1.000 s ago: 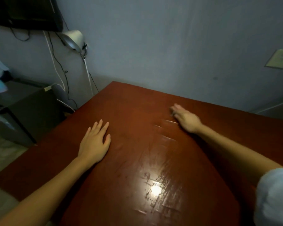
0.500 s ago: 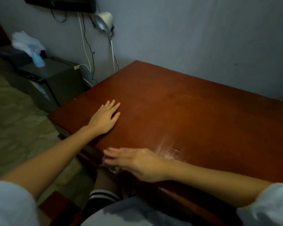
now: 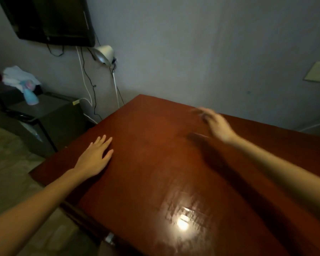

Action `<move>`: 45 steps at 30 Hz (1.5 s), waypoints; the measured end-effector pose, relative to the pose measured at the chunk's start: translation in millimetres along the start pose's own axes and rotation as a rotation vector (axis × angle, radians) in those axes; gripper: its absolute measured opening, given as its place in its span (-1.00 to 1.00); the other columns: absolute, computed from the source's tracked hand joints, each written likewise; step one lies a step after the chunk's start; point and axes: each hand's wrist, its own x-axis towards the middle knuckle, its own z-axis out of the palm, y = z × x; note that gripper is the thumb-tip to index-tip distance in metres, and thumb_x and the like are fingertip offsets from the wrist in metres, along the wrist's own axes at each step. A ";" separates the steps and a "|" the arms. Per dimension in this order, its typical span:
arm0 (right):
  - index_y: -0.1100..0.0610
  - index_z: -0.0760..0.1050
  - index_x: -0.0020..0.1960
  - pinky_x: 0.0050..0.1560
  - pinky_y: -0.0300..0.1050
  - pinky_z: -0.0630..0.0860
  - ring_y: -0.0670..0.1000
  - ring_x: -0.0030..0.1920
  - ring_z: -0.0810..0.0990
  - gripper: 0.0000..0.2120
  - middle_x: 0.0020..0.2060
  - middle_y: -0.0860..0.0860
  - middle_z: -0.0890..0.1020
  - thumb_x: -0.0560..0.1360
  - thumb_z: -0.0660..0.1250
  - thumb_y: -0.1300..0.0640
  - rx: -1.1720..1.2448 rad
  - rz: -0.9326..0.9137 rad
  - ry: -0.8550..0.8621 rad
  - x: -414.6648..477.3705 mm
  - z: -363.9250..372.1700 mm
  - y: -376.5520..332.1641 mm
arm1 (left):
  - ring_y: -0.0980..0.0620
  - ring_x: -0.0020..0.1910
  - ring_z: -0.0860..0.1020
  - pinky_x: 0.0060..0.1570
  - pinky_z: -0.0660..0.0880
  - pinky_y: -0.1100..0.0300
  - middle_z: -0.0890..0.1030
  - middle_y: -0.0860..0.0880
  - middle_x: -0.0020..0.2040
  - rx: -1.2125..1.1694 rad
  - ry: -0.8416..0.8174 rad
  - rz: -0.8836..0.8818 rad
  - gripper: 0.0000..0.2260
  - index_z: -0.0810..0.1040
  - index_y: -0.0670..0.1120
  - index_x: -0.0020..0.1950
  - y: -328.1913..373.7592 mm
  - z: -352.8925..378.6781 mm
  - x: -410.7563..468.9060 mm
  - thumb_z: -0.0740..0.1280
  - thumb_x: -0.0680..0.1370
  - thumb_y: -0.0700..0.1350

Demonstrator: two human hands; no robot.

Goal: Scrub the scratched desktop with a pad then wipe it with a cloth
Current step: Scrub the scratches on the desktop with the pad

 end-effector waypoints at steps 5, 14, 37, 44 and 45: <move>0.24 0.38 0.38 0.15 0.08 0.43 0.27 0.23 0.48 -0.59 0.26 0.25 0.50 0.56 0.06 0.39 -0.237 0.856 0.333 0.2 -85.6 117.1 | 0.03 0.54 -0.04 0.49 -0.06 0.04 -0.02 -0.01 0.56 -0.043 0.028 0.000 -0.51 0.00 0.06 0.54 -16.8 -1.7 32.8 0.04 0.64 0.09; 0.23 0.30 0.40 0.14 0.05 0.44 0.26 0.28 0.44 -0.62 0.34 0.25 0.39 0.62 0.03 0.16 -0.499 0.952 0.033 21.8 -33.8 143.6 | 0.04 0.55 -0.06 0.49 -0.12 0.06 -0.01 -0.01 0.57 0.010 0.100 -0.079 -0.50 0.01 0.08 0.55 -24.5 24.3 46.2 0.01 0.63 0.15; 0.22 0.27 0.47 0.49 -0.19 -0.01 0.01 0.51 0.15 -0.52 0.48 0.11 0.26 0.56 0.19 0.29 -0.007 -0.653 -0.675 -88.2 209.6 -246.7 | 0.03 0.55 -0.02 0.50 -0.10 0.08 0.06 -0.02 0.57 -0.114 0.054 -0.045 -0.54 0.10 0.02 0.56 -56.3 9.0 -64.9 0.03 0.66 0.05; 0.13 0.30 0.46 0.41 -0.12 0.32 -0.11 0.45 0.27 -0.41 0.45 -0.07 0.31 0.48 0.14 0.46 0.135 -0.689 -0.671 -62.6 179.5 -240.4 | 0.04 0.55 -0.03 0.50 -0.07 0.10 0.06 -0.01 0.57 -0.122 0.043 -0.029 -0.51 0.08 0.04 0.56 -65.3 7.6 -56.6 0.07 0.64 0.09; 0.09 0.30 0.46 0.39 -0.15 0.34 -0.20 0.41 0.30 -0.45 0.42 -0.20 0.30 0.52 0.14 0.43 0.152 -0.614 -0.570 -43.9 166.5 -226.7 | 0.04 0.55 -0.03 0.51 -0.07 0.09 0.05 -0.01 0.57 -0.121 0.044 -0.033 -0.50 0.08 0.04 0.56 -68.0 6.7 -53.0 0.08 0.64 0.10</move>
